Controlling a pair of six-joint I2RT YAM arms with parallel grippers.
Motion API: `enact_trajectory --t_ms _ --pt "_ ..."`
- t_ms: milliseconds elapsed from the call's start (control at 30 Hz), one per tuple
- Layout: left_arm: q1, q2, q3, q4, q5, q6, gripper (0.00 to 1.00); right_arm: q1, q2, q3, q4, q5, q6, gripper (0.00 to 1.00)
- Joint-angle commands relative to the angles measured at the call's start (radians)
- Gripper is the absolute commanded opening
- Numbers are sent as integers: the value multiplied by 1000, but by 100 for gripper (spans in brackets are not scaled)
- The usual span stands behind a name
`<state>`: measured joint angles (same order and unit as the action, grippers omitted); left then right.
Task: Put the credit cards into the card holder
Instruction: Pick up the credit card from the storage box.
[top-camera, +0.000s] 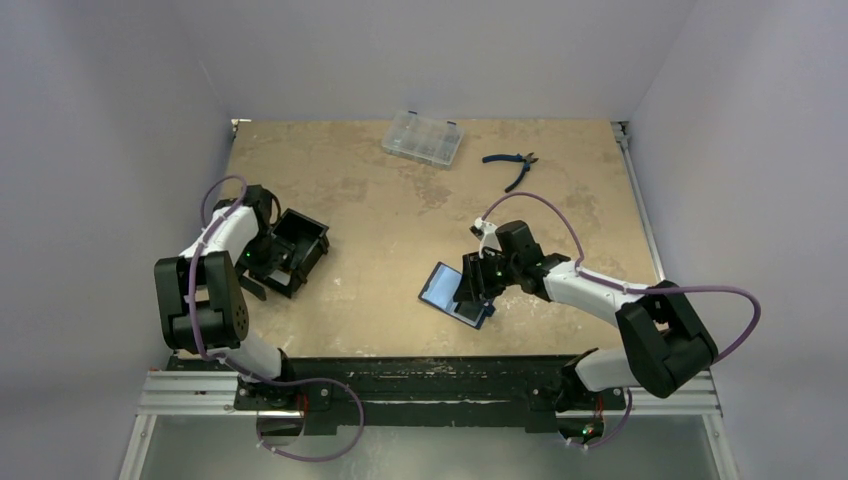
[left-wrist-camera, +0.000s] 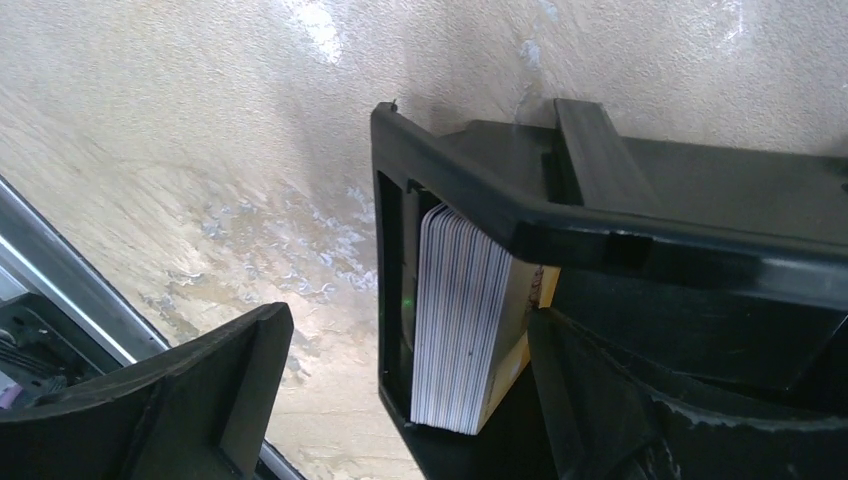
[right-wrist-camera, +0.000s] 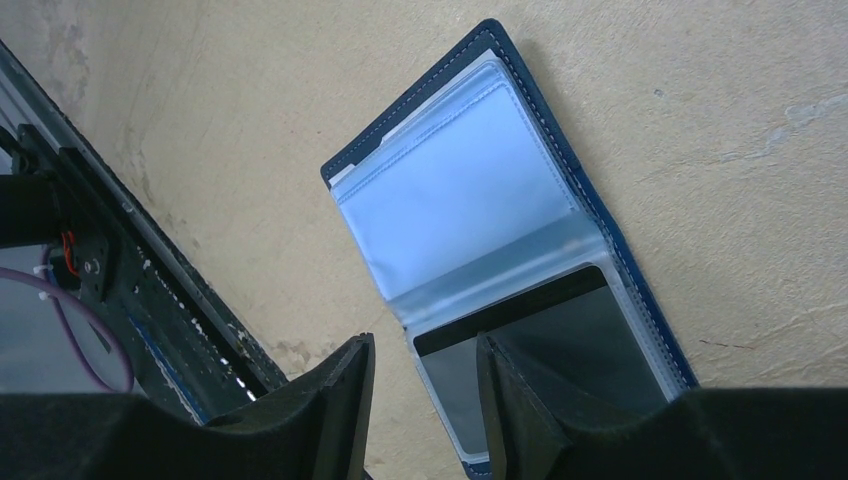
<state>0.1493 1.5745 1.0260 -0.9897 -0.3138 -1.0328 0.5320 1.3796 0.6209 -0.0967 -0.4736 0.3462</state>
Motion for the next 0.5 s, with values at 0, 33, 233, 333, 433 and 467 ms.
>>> enact_trajectory --t_ms 0,33,233,333,433,467 --pt "1 18 -16 32 -12 -31 94 3 -22 37 8 -8 -20 49" --pt "2 20 -17 25 -16 -34 93 3 -23 36 7 -7 -21 49" --pt "3 -11 -4 -13 -48 -33 87 3 -25 39 5 -5 -23 49" --pt "2 -25 13 -40 -53 -28 85 2 -22 41 5 -4 -24 48" --pt "2 -40 20 -57 -53 -23 80 3 -20 43 6 -3 -24 48" --pt "2 -46 23 -65 -56 -23 79 3 -20 43 6 -3 -24 48"
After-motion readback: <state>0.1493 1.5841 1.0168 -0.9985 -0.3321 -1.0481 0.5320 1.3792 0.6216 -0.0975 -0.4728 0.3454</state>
